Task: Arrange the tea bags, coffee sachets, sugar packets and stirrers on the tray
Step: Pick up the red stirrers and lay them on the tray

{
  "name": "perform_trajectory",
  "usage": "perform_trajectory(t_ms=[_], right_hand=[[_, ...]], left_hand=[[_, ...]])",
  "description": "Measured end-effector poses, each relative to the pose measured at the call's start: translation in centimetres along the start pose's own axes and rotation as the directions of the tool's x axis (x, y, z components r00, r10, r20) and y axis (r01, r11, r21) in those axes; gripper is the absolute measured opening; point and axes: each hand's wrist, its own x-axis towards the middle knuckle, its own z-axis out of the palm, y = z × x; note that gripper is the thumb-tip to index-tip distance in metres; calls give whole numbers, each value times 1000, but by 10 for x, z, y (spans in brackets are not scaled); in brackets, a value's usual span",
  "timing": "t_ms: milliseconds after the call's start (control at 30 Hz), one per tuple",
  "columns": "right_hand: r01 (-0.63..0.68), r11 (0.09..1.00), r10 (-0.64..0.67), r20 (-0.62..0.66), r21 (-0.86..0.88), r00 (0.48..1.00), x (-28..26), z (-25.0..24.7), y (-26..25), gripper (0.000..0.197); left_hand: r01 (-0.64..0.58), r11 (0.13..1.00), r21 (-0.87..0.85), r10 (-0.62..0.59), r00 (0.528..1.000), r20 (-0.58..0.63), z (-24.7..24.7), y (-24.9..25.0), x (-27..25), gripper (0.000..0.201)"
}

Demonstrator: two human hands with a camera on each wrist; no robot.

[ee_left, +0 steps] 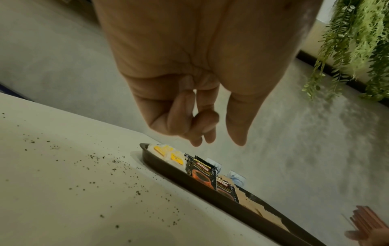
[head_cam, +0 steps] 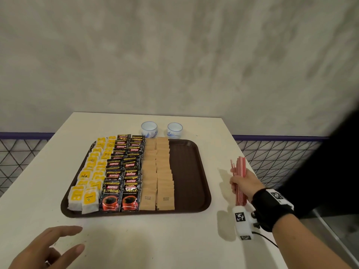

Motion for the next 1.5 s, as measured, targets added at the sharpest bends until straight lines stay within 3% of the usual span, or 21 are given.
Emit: perform_trajectory(t_ms=[100,167,333,467,533,600,733,833,933,1000,1067,1233,1367,1500], right_hand=[[98,956,-90,-42,278,995,-3,-3,1,17],[179,927,-162,-80,330,984,-7,0,3,13],[232,946,-212,-111,224,971,-17,11,15,25],[250,961,-237,-110,121,965,-17,17,22,17],[227,972,-221,-96,62,971,-16,22,29,20],[210,977,-206,-93,40,974,-15,25,34,19],[184,981,-176,-124,55,977,-10,26,35,11],[244,967,-232,-142,72,962,-7,22,29,9],[252,963,-235,-172,90,957,-3,20,25,17],[219,969,-198,-175,115,965,-2,21,26,26],[213,969,-190,-176,121,966,-2,24,26,29],[212,970,-187,-190,120,964,-5,25,23,25],[233,969,-216,-172,84,961,-5,24,19,11],[271,962,-263,-167,28,950,3,23,16,20]], left_hand=[[11,999,32,-11,1000,11,-2,-3,-1,29],[30,999,30,-31,999,32,-4,-5,-1,28],[45,999,12,-45,999,23,-3,-21,-1,31],[59,996,60,-62,997,39,0,-22,0,37],[53,997,58,-57,996,62,2,-28,0,27],[48,999,19,-49,997,52,1,-34,2,35],[18,999,26,-18,1000,14,3,-33,8,25],[20,999,32,-20,1000,-6,3,-36,9,34],[13,996,83,-12,1000,-14,6,-40,10,28],[20,994,106,-18,1000,-22,9,-42,11,42],[28,993,112,-27,1000,-15,10,-43,12,43],[34,999,39,-34,999,-2,6,-46,13,32],[15,1000,11,-14,999,-50,7,-54,14,27],[37,999,38,-35,998,-46,9,-56,16,44]])
